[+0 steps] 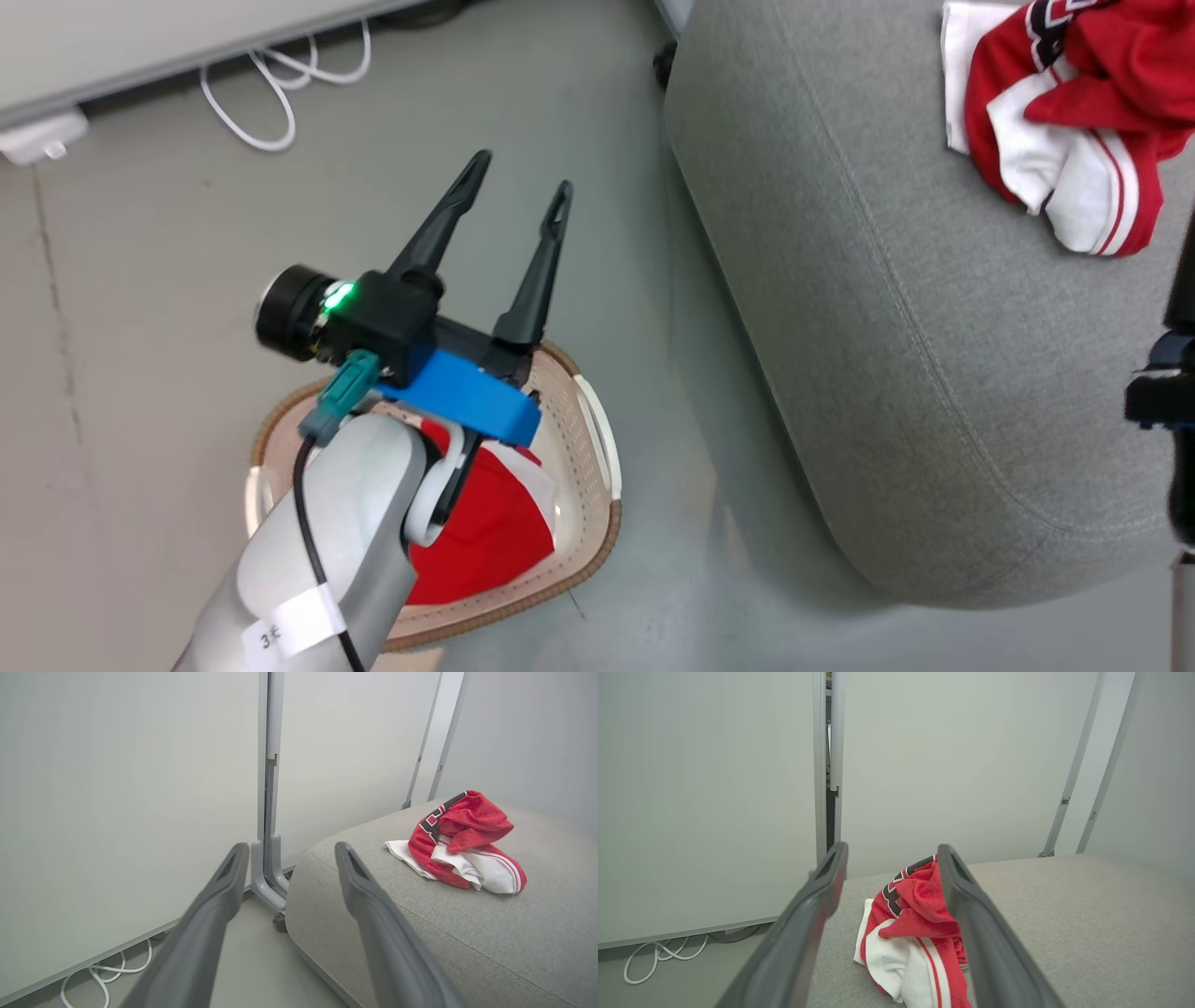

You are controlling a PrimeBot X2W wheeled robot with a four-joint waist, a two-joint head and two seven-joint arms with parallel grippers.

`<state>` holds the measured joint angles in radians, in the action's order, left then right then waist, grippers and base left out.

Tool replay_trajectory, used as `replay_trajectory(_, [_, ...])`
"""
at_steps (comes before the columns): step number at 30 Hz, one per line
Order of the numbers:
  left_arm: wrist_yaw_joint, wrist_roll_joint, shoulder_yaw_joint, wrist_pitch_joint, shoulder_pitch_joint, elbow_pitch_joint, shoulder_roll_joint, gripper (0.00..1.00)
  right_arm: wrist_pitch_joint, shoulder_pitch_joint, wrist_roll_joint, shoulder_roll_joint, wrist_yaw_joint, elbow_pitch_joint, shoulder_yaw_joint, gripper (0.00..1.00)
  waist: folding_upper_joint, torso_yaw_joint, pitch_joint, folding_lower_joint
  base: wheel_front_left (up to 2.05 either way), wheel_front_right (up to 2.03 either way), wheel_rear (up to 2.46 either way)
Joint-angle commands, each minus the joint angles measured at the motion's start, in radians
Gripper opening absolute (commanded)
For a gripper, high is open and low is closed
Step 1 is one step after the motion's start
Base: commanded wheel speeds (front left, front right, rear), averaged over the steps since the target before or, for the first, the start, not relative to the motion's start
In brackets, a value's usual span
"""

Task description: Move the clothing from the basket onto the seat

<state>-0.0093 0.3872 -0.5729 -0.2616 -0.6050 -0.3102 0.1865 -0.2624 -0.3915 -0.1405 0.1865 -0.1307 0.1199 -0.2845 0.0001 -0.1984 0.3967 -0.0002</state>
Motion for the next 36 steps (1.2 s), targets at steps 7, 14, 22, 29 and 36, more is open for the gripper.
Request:
replay_trajectory(7, [-0.004,-0.046,0.158,-0.005,0.13,0.052,-0.01,1.0,-0.004,0.09,-0.01,-0.045,0.0,-0.072,0.096,1.0,-0.0001,0.081,-0.141,0.0002,0.0,0.0,0.0])
replay_trajectory(14, [-0.022,-0.098,0.298,-0.005,0.238,0.085,-0.027,1.0,-0.004,0.152,-0.03,-0.068,0.0,-0.092,0.188,1.0,-0.0001,0.138,-0.219,0.0002,0.0,0.0,0.0])
replay_trajectory(22, [-0.052,-0.147,0.393,-0.005,0.331,0.093,-0.05,1.0,-0.004,0.185,-0.047,-0.082,0.0,-0.083,0.272,1.0,-0.0001,0.181,-0.269,0.0002,0.0,0.0,0.0])
replay_trajectory(29, [-0.075,-0.188,0.461,-0.005,0.403,0.104,-0.076,1.0,-0.004,0.222,-0.033,-0.1,0.0,-0.062,0.292,1.0,-0.0001,0.215,-0.306,0.0002,0.0,0.0,0.0])
replay_trajectory(36, [-0.093,-0.214,0.519,-0.005,0.454,0.12,-0.099,1.0,-0.004,0.256,-0.026,-0.116,0.0,-0.025,0.287,1.0,-0.0001,0.231,-0.323,0.0002,0.0,0.0,0.0])
